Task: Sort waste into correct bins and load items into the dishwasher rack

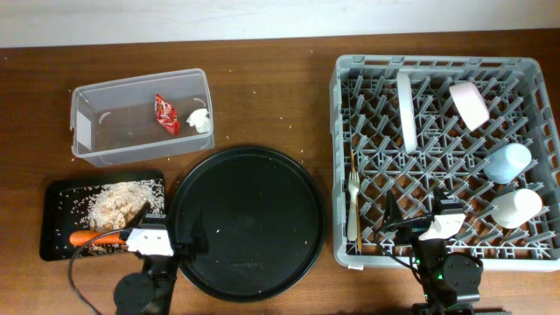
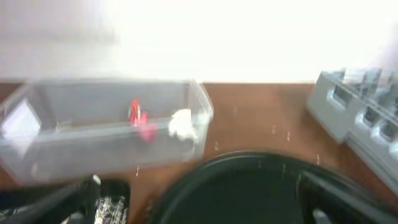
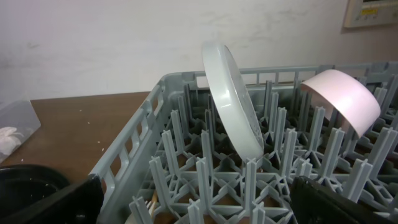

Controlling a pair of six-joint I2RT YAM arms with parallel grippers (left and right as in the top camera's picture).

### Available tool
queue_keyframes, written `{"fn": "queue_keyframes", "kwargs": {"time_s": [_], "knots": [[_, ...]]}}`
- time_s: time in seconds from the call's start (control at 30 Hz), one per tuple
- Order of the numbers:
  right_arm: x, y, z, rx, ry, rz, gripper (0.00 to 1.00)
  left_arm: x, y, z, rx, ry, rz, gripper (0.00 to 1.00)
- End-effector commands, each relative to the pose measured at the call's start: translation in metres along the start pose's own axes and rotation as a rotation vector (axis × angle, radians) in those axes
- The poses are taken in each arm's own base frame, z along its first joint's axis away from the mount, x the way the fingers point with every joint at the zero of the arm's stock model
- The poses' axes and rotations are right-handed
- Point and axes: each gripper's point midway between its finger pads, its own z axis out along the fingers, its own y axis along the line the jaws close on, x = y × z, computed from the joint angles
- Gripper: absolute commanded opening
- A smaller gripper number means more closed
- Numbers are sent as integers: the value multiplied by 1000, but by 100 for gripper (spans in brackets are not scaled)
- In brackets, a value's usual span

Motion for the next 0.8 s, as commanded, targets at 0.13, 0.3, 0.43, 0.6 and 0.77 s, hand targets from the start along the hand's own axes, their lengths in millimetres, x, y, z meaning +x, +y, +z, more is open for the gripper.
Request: {"fn": "queue_keyframes", "kwargs": {"time_s": [0.13,0.3,0.43,0.6,0.77], "knots": [[1,0,0,3,0,-1,98,-17,7,8,-24,-203,10,99],[2,0,0,3,0,-1,98,27,4,13,1,-23,19,99],[1,0,0,3,0,-1,98,27,0,13,22,-22,19,99],[2,0,0,3,0,-1,98,27,0,13,22,-22,19,99],[2,0,0,3,0,-1,98,27,0,13,22,-22,19,99]]}}
